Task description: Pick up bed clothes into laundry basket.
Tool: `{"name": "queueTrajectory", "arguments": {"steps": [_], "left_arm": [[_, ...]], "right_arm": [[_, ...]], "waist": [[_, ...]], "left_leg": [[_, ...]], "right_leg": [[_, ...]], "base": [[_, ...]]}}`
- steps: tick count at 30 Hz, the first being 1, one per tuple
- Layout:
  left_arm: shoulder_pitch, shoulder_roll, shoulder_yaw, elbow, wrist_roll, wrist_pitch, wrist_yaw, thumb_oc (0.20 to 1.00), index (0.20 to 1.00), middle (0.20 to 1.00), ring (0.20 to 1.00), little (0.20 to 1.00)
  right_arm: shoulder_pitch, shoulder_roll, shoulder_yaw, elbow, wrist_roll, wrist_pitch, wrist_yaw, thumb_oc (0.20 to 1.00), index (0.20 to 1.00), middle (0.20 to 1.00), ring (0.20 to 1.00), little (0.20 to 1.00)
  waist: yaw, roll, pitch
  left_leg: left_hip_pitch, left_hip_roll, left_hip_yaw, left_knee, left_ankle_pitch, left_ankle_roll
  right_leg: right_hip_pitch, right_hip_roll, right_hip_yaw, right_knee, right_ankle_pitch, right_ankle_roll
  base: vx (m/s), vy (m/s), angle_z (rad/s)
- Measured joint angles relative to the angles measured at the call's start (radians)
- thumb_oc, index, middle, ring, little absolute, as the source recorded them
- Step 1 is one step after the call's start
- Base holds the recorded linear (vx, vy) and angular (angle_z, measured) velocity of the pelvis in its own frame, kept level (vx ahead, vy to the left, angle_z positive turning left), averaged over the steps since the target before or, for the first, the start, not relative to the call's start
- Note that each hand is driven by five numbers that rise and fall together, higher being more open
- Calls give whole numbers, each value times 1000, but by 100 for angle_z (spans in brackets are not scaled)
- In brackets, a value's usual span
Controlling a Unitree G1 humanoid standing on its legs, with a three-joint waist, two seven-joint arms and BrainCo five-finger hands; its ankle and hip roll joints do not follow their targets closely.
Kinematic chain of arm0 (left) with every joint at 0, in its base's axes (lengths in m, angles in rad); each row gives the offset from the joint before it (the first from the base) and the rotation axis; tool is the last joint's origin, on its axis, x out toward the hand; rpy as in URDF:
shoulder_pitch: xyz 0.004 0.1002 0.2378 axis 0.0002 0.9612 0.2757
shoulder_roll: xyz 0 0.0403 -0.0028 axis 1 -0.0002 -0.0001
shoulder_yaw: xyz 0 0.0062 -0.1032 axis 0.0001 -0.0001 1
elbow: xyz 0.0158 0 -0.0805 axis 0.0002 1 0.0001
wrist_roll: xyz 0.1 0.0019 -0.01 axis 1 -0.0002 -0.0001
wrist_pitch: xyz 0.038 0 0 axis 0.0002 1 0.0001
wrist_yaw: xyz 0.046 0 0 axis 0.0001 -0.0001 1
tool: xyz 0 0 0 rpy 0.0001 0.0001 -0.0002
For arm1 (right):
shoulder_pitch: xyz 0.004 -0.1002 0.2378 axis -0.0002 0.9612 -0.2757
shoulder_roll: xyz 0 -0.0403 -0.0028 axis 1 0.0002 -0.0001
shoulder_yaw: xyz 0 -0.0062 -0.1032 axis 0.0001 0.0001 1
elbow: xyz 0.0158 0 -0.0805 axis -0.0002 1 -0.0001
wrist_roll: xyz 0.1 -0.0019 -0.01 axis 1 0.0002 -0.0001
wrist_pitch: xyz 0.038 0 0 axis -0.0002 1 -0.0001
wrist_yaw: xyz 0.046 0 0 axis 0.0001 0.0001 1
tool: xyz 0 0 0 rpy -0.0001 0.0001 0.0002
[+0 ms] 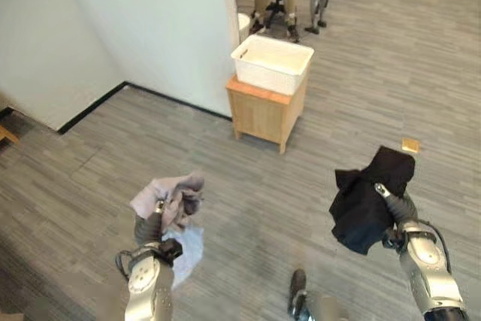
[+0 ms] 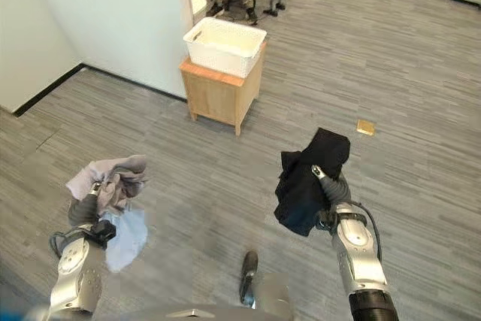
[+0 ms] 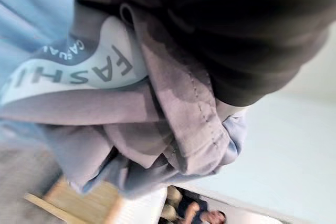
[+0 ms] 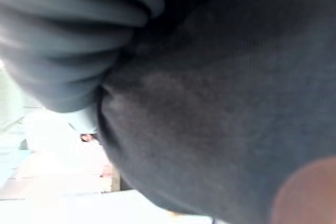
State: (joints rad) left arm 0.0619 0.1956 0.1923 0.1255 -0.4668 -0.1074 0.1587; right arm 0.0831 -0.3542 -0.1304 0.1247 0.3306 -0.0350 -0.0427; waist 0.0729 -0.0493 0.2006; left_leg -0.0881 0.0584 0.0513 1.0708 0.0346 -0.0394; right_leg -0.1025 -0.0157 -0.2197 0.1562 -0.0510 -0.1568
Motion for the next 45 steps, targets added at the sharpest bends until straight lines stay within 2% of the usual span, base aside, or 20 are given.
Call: {"name": "queueTrajectory", "arguments": {"steps": [3, 5, 6, 8, 11, 12, 13, 14, 18, 22, 24, 25, 27, 30, 31, 34, 38, 40, 41, 45], "left_arm": [[2, 34, 5, -34, -1, -4, -7, 200, 200, 200, 200, 200], [13, 37, 11, -33, -3, -3, 0, 200, 200, 200, 200, 200], [34, 44, 11, -17, -23, -3, -2, 200, 200, 200, 200, 200], [50, 44, 8, -8, -29, -3, -5, 200, 200, 200, 200, 200], [52, 33, -7, 12, -30, -1, -9, 200, 200, 200, 200, 200], [51, 20, -8, 12, -30, -1, -9, 200, 200, 200, 200, 200], [50, 4, -8, 12, -29, -1, -10, 200, 200, 200, 200, 200], [46, 4, -7, 15, -29, 2, -10, 200, 200, 200, 200, 200], [52, 20, 30, 13, -30, 4, -8, 200, 200, 200, 200, 200], [22, 55, 28, 6, -29, 4, -4, 200, 200, 200, 200, 200], [15, 77, 26, 6, -28, 10, -6, 200, 200, 200, 200, 200], [22, 102, -3, 3, -27, 10, -6, 200, 200, 200, 200, 200], [13, 114, -11, -17, -17, -1, -11, 200, 200, 200, 200, 200], [8, 117, -15, -17, -18, 3, -11, 200, 200, 200, 200, 200], [-2, 112, -48, 4, -8, 5, -13, 200, 200, 200, 200, 200], [32, 126, -69, -21, 2, 12, -29, 200, 200, 200, 200, 200], [121, 71, -103, -33, -2, 7, -69, 200, 200, 200, 200, 200], [122, 76, -128, -32, -3, 10, -92, 200, 200, 200, 200, 200], [138, 80, -140, -30, -6, 13, -95, 200, 200, 200, 200, 200], [159, 139, -181, -30, -40, 24, -95, 200, 200, 200, 200, 200]], "right_arm": [[-17, 7, -20, 9, 1, 4, -21, 200, 200, 200, 200, 200], [-21, 14, -9, 6, 2, 4, -34, 200, 200, 200, 200, 200], [-11, 19, 33, -16, 3, 2, -37, 200, 200, 200, 200, 200], [-5, 22, 60, -21, 3, 2, -38, 200, 200, 200, 200, 200], [13, 1, 77, -16, 2, 5, -35, 200, 200, 200, 200, 200], [17, -14, 77, -18, 2, 5, -32, 200, 200, 200, 200, 200], [23, -27, 74, -17, 1, 5, -31, 200, 200, 200, 200, 200], [30, -18, 81, -18, 0, 15, -24, 200, 200, 200, 200, 200], [0, 2, 93, -49, -9, 13, 7, 200, 200, 200, 200, 200], [-47, 22, 111, -71, -17, 11, 6, 200, 200, 200, 200, 200], [-56, 34, 133, -100, -18, 10, 5, 200, 200, 200, 200, 200], [-33, 37, 139, -103, -28, 10, 5, 200, 200, 200, 200, 200], [-33, 18, 138, -112, -53, 12, 5, 200, 200, 200, 200, 200], [-45, -34, 133, -118, -56, 14, 0, 200, 200, 200, 200, 200], [-49, -86, 50, -117, -56, 19, -28, 200, 200, 200, 200, 200], [-87, -147, -57, -143, -58, 22, -61, 200, 200, 200, 200, 200], [-320, -302, -30, -93, -58, -8, -83, 200, 200, 200, 200, 200], [-413, -389, -3, -42, -60, -11, -82, 200, 200, 200, 200, 200], [-472, -401, 7, -1, -71, -24, -83, 200, 200, 200, 200, 200], [-590, -422, 178, 195, -64, -37, -81, 200, 200, 200, 200, 200]], "waist": [[61, -39, 49], [78, -28, 63], [83, -19, 65], [84, 9, 59], [77, 21, 26], [75, 29, 21], [72, 48, 15], [70, -2, 16], [144, -33, 3], [160, -31, 3], [134, -14, 17], [97, 12, 14], [87, 29, 16], [27, 40, 24], [12, 40, 28], [22, 7, 14], [97, -33, 0], [118, -35, 2], [133, -48, 0], [150, -89, -19]], "left_leg": [[-238, 57, 96, -21, -40, 11], [-309, 127, 184, -186, -36, 9], [-310, 143, 224, -549, -36, 7], [-304, 105, 177, -761, -35, -4], [-207, -46, 22, -1120, -30, -3], [-195, -72, 35, -1131, -35, 2], [-164, -76, 36, -1139, 16, 58], [-153, -98, 118, -1078, 76, 96], [-97, -127, 126, -933, 14, 135], [-9, -147, 154, -953, -45, 178], [64, -159, 153, -995, -55, 193], [148, -166, 117, -1055, -47, 189], [188, -164, 94, -1086, -76, 179], [227, -169, 21, -1105, -77, 160], [264, -167, -87, -1107, -85, 147], [347, -194, -97, -1142, -95, 133], [231, -225, -120, -960, -158, 112], [176, -155, -121, -992, -157, 98], [182, -98, -120, -1054, -115, 48], [199, -88, -117, -1084, -105, 49]], "right_leg": [[167, 7, 31, -134, -16, -15], [241, 17, 0, -167, 3, 38], [324, 23, -34, -211, -41, 74], [379, 27, -51, -225, -63, 113], [452, 2, -42, -246, -130, 181], [480, 1, -43, -251, -149, 206], [510, 16, -40, -248, -162, 225], [535, -34, -44, -206, -165, 235], [551, -113, 14, -145, -117, 253], [376, -194, 41, 266, -46, 294], [197, -262, 58, 638, 105, 306], [93, -280, 61, 727, 10, 294], [-68, -269, 79, 634, -53, 294], [-140, -237, 47, 287, -32, 280], [-90, -92, 235, -2, -11, 286], [-42, -31, 177, -32, 228, 157], [84, -86, 155, -260, 254, 158], [70, -82, 147, -259, 251, 162], [77, -72, 137, -260, 241, 182], [90, -79, 99, -260, 219, 212]], "base": [[420, -104, -15], [494, 84, -27], [467, 140, -17], [452, 130, -14], [562, 117, -10], [464, 88, -9], [639, 160, 22], [607, 180, 19], [412, 196, -53], [317, 362, -30], [267, 187, 12], [321, 77, 53], [307, 9, 30], [433, -167, 95], [354, -110, 153], [179, -74, 86], [138, -90, 4], [56, -58, 17], [70, -91, 12], [36, -51, 1]]}}
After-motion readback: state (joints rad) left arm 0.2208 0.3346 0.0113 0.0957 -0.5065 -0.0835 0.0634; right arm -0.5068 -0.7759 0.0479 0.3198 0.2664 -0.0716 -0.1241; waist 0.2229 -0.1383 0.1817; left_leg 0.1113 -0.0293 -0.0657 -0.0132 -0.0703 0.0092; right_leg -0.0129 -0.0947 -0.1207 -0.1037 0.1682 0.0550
